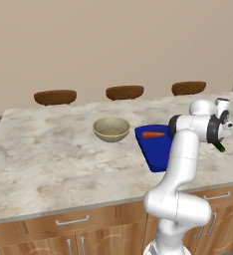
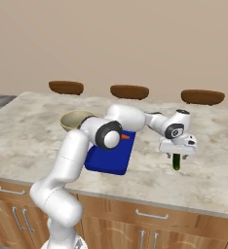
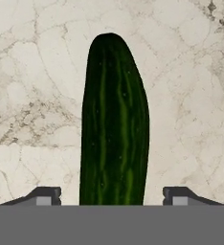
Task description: Place the two vegetables and bowl onto the tray for setting up a vegetable dip station.
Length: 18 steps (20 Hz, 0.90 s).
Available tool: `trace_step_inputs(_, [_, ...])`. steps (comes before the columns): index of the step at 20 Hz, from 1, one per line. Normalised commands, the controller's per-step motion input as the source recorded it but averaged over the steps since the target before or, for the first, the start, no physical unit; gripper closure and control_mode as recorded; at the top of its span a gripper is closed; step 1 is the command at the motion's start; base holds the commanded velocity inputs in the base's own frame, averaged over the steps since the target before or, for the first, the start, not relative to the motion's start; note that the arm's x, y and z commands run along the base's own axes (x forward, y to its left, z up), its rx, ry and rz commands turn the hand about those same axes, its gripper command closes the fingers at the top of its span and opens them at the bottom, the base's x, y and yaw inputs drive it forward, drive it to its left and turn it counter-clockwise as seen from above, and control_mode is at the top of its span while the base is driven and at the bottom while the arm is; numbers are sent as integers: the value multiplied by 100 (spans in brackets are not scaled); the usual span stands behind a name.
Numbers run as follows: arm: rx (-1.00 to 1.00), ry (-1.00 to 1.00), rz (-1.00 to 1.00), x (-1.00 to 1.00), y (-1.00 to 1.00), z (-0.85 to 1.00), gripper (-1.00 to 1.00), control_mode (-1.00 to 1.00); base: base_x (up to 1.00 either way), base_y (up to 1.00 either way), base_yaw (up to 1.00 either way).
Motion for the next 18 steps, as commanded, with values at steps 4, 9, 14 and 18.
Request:
trace_step_inputs(4, [0, 0, 0, 0, -7, 0, 100, -100, 0, 0, 0])
trace_step_inputs(9, [0, 0, 0, 0, -3, 11, 100, -100, 0, 0, 0])
trace_step_inputs(14, [0, 1, 0, 0, 1, 32, 100, -100, 0, 0, 0])
trace_step_inputs(18, [0, 0, 0, -15, 5, 31, 100, -100, 0, 0, 0])
